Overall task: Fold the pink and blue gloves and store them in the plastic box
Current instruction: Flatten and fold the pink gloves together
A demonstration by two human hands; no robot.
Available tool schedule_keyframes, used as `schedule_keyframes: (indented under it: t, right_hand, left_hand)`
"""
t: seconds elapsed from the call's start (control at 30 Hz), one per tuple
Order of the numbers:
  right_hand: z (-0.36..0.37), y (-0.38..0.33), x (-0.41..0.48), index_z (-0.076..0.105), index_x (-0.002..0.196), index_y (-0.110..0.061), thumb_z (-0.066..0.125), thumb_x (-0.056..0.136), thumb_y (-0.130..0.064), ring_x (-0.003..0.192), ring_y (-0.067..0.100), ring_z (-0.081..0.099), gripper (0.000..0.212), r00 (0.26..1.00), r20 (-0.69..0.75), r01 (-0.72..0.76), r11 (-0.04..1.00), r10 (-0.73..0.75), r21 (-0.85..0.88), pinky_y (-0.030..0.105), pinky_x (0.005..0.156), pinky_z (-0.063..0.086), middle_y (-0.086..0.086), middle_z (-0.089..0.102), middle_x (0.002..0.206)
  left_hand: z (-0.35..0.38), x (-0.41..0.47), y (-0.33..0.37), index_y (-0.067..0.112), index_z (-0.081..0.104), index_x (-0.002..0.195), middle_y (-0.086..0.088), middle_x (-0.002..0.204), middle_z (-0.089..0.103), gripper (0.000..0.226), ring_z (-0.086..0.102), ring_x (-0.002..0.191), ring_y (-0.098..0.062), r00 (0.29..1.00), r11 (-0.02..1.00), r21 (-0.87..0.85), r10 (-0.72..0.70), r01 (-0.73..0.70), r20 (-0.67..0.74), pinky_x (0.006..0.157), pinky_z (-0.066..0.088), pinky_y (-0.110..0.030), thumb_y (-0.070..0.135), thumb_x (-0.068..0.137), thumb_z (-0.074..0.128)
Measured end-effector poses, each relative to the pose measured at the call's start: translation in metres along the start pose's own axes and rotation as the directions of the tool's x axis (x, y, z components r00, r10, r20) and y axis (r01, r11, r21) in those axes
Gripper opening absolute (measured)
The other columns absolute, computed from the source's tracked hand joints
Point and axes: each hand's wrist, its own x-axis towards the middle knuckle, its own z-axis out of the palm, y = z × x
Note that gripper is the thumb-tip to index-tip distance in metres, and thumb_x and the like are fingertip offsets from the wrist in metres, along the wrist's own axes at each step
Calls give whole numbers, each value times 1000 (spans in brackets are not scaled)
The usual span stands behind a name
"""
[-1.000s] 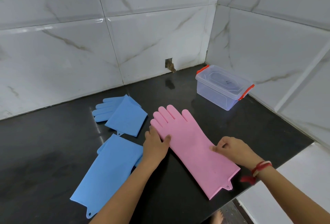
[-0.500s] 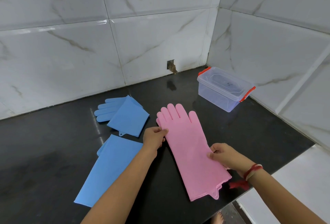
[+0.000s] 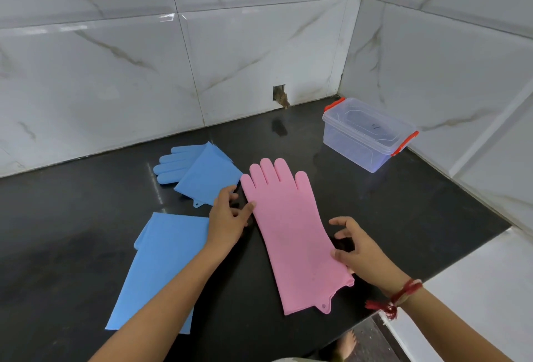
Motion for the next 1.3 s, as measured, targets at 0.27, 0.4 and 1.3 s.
schedule_keyframes:
  t: [0.27, 0.4, 1.3]
  right_hand:
    - [-17, 12, -16, 58, 113, -41, 44, 92, -5, 108, 7, 50, 44, 886, 250, 463, 718, -391, -519, 13, 90, 47, -17, 35, 129]
    - [-24, 13, -13, 61, 116, -41, 47, 95, -14, 114, -4, 37, 37, 847, 343, 532, 643, -407, -550, 2, 95, 31, -16, 41, 136]
    - [22, -20, 66, 45, 124, -18, 35, 98, -14, 50, 15, 41, 28, 938, -238, 196, 952, -253, -237, 30, 50, 34, 7, 53, 61]
  left_hand:
    - [-12, -59, -31, 23, 70, 105, 5, 114, 63, 25, 53, 111, -6, 622, 593, 251, 580, -765, 526, 94, 46, -25, 27, 91, 49]
    - [-17, -61, -36, 28, 63, 122, 11, 129, 60, 34, 44, 127, -1, 581, 601, 226, 500, -767, 642, 106, 36, -24, 41, 93, 48]
    - [16, -49, 4, 15, 43, 53, -1, 50, 46, 45, 41, 45, -13, 988, 966, 248, 34, -70, 147, 51, 37, -28, 34, 92, 54]
